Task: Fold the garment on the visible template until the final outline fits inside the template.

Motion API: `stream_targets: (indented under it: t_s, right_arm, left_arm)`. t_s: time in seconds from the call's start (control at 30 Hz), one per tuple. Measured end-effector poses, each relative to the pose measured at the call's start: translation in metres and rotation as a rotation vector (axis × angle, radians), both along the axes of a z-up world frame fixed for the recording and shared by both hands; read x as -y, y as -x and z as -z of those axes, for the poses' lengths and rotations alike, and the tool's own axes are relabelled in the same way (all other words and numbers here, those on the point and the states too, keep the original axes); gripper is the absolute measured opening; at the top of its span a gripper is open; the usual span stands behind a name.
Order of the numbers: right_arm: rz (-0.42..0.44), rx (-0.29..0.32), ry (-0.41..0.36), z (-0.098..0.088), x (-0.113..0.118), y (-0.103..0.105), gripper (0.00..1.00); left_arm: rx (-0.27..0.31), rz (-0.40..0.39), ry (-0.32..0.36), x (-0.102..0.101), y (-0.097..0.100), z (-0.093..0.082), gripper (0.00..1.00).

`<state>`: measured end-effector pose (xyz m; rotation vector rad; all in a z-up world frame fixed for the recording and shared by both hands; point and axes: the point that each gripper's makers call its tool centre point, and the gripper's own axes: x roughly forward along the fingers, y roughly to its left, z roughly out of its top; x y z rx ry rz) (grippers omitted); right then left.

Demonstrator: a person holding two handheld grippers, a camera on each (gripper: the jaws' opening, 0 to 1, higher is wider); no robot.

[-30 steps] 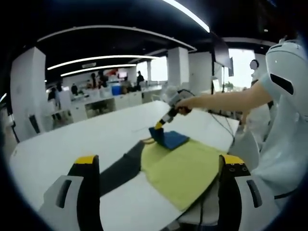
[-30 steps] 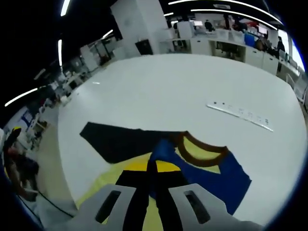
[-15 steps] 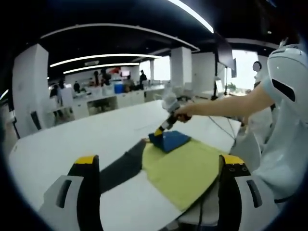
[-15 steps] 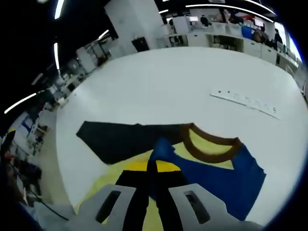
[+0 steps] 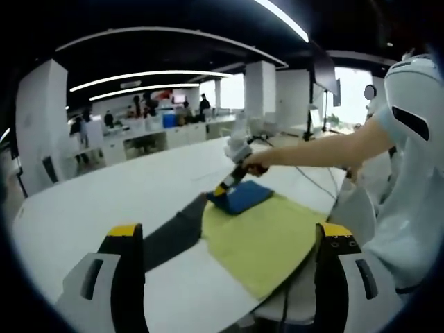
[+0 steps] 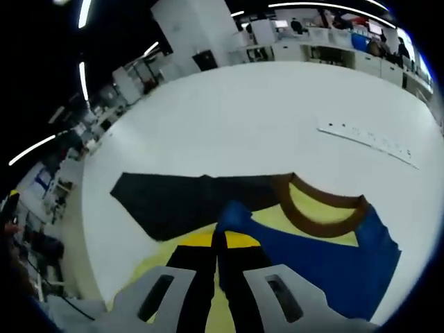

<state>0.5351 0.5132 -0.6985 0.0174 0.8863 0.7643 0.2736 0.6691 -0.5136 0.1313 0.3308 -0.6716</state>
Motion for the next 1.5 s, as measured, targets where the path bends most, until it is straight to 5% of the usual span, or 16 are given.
stream_targets:
  t_s: [0.5, 1.5]
  right_arm:
    - [-0.025, -0.014, -0.066, 0.000, -0.026, 0.004, 0.02]
    - [-0.041, 0.045, -0.057, -0.011, -0.017, 0.015, 0.14]
  left_arm:
    - [-0.006, 0.004, -0.002, 0.001, -0.001, 0.000, 1.00]
    - [-0.006, 0.014, -0.013, 0.004, 0.005, 0.001, 1.00]
